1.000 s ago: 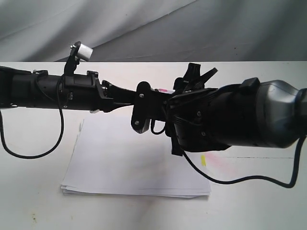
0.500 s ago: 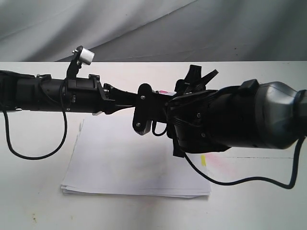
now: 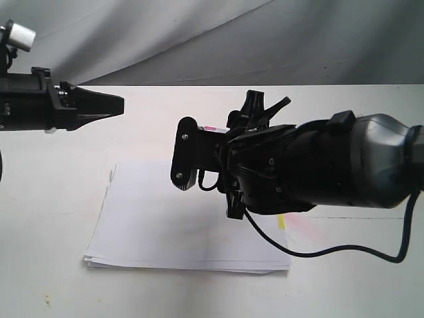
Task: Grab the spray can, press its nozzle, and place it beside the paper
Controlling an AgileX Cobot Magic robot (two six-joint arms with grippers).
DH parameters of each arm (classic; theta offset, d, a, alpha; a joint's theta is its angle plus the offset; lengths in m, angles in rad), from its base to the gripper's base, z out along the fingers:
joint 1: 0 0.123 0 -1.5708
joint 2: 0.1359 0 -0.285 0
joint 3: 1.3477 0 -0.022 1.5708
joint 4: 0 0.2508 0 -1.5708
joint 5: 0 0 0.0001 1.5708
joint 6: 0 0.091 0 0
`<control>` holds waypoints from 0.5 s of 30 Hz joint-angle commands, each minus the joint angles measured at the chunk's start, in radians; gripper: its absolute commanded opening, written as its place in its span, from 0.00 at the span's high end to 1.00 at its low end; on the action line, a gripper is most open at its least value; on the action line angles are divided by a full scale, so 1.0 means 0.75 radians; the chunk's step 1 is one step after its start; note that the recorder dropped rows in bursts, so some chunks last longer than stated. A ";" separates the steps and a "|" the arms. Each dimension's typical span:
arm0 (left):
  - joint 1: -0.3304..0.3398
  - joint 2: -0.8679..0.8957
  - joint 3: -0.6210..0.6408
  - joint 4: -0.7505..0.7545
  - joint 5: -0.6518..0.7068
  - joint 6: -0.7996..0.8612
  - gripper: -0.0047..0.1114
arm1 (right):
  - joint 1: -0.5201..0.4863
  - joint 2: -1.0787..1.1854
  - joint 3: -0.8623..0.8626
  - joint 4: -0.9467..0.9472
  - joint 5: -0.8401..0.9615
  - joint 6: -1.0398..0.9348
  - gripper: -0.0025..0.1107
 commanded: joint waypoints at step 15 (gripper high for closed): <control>0.011 -0.105 0.028 0.009 0.076 -0.063 0.96 | 0.002 -0.101 -0.019 0.070 0.004 0.055 0.98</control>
